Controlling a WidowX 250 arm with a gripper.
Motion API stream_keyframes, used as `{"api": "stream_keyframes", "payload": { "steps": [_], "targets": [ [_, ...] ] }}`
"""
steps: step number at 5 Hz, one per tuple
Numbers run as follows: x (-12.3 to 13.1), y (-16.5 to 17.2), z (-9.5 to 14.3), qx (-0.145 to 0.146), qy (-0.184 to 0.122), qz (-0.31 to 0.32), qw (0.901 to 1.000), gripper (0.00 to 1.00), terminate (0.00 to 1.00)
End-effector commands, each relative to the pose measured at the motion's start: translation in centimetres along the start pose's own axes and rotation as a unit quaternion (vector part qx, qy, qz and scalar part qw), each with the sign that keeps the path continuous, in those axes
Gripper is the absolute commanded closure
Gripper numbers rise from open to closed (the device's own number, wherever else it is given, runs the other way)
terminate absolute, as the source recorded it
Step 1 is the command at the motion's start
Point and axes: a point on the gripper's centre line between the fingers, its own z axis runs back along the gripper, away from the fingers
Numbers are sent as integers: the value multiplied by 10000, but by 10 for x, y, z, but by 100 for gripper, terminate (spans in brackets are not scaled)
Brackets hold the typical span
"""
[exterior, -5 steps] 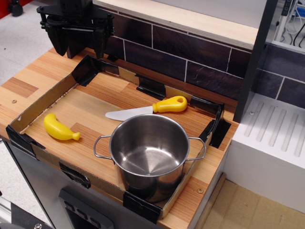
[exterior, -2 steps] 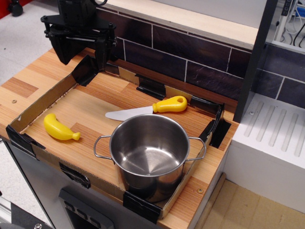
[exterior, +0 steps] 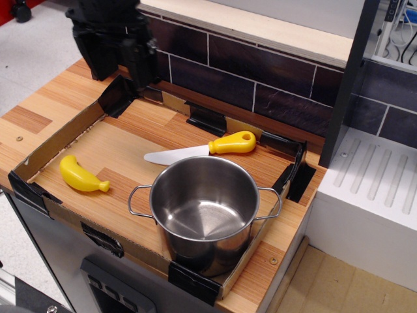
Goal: Topple metal pot
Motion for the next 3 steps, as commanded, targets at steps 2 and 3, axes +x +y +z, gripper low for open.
{"api": "stream_keyframes", "payload": {
  "steps": [2, 3],
  "targets": [
    [-30, -54, -5, 533, 412, -1620, 9845, 0, 0],
    [-29, -62, -20, 722, 291, -1672, 9828, 0, 0]
  ]
}}
